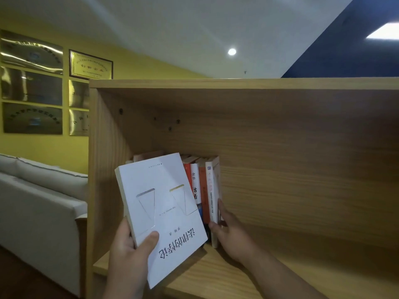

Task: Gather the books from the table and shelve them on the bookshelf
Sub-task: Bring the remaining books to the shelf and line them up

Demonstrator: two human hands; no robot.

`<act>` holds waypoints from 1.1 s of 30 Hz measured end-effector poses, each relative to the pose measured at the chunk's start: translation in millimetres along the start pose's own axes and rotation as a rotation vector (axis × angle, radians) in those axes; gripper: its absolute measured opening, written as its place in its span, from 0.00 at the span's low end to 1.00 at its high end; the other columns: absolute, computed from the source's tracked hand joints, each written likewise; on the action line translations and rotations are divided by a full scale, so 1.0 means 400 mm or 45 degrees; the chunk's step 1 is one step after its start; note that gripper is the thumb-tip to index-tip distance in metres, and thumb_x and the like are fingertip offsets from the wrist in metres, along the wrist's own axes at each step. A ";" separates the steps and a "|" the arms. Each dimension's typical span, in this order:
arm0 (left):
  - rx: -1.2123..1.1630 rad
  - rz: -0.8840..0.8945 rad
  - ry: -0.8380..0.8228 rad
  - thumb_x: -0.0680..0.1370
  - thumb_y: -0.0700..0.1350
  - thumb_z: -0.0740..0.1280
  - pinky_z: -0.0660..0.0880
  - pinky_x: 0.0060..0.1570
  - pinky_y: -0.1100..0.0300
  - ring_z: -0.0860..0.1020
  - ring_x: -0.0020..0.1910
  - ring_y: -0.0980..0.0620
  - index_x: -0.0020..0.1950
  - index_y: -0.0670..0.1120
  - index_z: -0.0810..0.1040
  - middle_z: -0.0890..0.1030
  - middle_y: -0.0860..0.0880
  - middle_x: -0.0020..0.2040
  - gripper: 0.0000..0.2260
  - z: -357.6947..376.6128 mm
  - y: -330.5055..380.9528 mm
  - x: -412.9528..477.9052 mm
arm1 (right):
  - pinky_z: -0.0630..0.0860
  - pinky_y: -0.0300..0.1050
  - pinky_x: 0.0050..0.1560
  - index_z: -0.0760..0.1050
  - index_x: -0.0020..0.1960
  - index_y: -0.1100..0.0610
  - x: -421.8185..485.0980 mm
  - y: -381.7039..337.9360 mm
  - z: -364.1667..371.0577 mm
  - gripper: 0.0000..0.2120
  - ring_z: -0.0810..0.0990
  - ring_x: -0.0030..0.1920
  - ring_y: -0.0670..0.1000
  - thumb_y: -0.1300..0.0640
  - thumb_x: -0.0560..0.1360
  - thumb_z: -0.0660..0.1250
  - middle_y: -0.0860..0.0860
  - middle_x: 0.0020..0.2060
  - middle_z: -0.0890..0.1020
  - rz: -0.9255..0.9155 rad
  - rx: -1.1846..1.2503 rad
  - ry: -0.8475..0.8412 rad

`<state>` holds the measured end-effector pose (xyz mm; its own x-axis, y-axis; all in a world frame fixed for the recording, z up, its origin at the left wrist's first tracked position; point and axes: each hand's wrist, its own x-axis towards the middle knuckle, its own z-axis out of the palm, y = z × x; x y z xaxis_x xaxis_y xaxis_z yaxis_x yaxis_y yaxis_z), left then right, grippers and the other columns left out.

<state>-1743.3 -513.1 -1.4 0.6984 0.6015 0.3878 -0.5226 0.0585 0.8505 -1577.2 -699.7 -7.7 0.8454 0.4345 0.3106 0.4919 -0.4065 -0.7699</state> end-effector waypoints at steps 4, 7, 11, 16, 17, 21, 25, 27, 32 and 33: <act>-0.145 -0.080 -0.101 0.77 0.31 0.67 0.82 0.39 0.50 0.86 0.49 0.43 0.50 0.63 0.82 0.87 0.49 0.51 0.23 0.017 0.017 0.015 | 0.76 0.49 0.67 0.63 0.79 0.40 -0.026 -0.011 -0.015 0.30 0.80 0.63 0.49 0.50 0.81 0.69 0.51 0.70 0.78 0.125 0.363 0.009; -0.252 -0.211 -0.231 0.78 0.32 0.65 0.82 0.40 0.45 0.86 0.48 0.40 0.54 0.58 0.82 0.87 0.46 0.52 0.20 0.048 0.035 0.015 | 0.73 0.59 0.71 0.77 0.70 0.47 -0.052 -0.041 -0.043 0.17 0.80 0.66 0.55 0.48 0.83 0.65 0.53 0.66 0.82 0.199 0.703 0.039; -0.308 -0.413 -0.393 0.78 0.33 0.64 0.81 0.46 0.40 0.85 0.49 0.36 0.60 0.49 0.78 0.86 0.42 0.54 0.16 0.098 0.051 0.022 | 0.76 0.62 0.65 0.83 0.61 0.57 -0.107 -0.074 -0.130 0.32 0.83 0.61 0.59 0.33 0.77 0.57 0.58 0.58 0.86 0.311 1.056 0.143; 0.076 -0.366 -0.582 0.78 0.39 0.69 0.81 0.53 0.41 0.85 0.52 0.45 0.62 0.54 0.76 0.86 0.47 0.56 0.15 0.205 0.045 0.007 | 0.77 0.70 0.63 0.76 0.67 0.61 -0.193 -0.083 -0.190 0.18 0.84 0.59 0.67 0.59 0.79 0.72 0.62 0.58 0.85 0.173 0.924 0.053; 0.365 -0.225 -0.572 0.79 0.45 0.70 0.81 0.56 0.45 0.84 0.55 0.51 0.64 0.57 0.75 0.84 0.52 0.59 0.15 0.216 0.024 0.010 | 0.79 0.68 0.61 0.76 0.66 0.62 -0.204 -0.073 -0.204 0.16 0.85 0.57 0.66 0.63 0.79 0.71 0.62 0.56 0.86 0.159 0.869 0.162; 1.450 0.486 -0.325 0.76 0.62 0.66 0.53 0.77 0.48 0.54 0.77 0.56 0.76 0.62 0.61 0.59 0.61 0.78 0.30 0.191 -0.066 0.049 | 0.84 0.45 0.39 0.80 0.57 0.56 -0.239 -0.039 -0.247 0.11 0.89 0.44 0.52 0.68 0.77 0.71 0.51 0.45 0.89 0.162 0.615 0.537; 1.353 0.362 -0.339 0.74 0.60 0.68 0.48 0.76 0.47 0.45 0.79 0.54 0.76 0.66 0.44 0.44 0.62 0.80 0.40 0.177 -0.111 0.077 | 0.82 0.45 0.42 0.75 0.55 0.50 -0.215 -0.024 -0.202 0.16 0.87 0.44 0.49 0.68 0.75 0.69 0.49 0.46 0.87 0.216 0.411 0.626; 1.345 0.362 -0.328 0.74 0.59 0.68 0.46 0.75 0.49 0.43 0.77 0.58 0.76 0.67 0.40 0.41 0.64 0.78 0.41 0.174 -0.119 0.086 | 0.79 0.38 0.40 0.72 0.57 0.49 -0.184 -0.034 -0.153 0.15 0.83 0.46 0.44 0.66 0.76 0.69 0.46 0.49 0.84 0.210 0.315 0.582; 1.320 0.420 -0.297 0.74 0.56 0.68 0.47 0.73 0.51 0.41 0.72 0.63 0.67 0.79 0.38 0.38 0.69 0.74 0.41 0.167 -0.125 0.092 | 0.80 0.30 0.41 0.71 0.61 0.40 -0.117 -0.070 -0.060 0.18 0.81 0.50 0.39 0.58 0.78 0.70 0.40 0.51 0.81 0.124 0.246 0.362; 1.321 0.448 -0.297 0.74 0.56 0.68 0.47 0.73 0.51 0.42 0.73 0.63 0.65 0.81 0.36 0.38 0.70 0.74 0.42 0.167 -0.127 0.092 | 0.79 0.30 0.44 0.70 0.66 0.39 -0.106 -0.068 -0.057 0.22 0.81 0.51 0.37 0.56 0.77 0.71 0.38 0.52 0.81 0.081 0.197 0.307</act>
<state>-1658.4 -547.0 -6.7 0.7234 0.2832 0.6297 -0.1247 -0.8434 0.5226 -1621.7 -725.4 12.6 0.9076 0.2009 0.3686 0.4146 -0.2912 -0.8622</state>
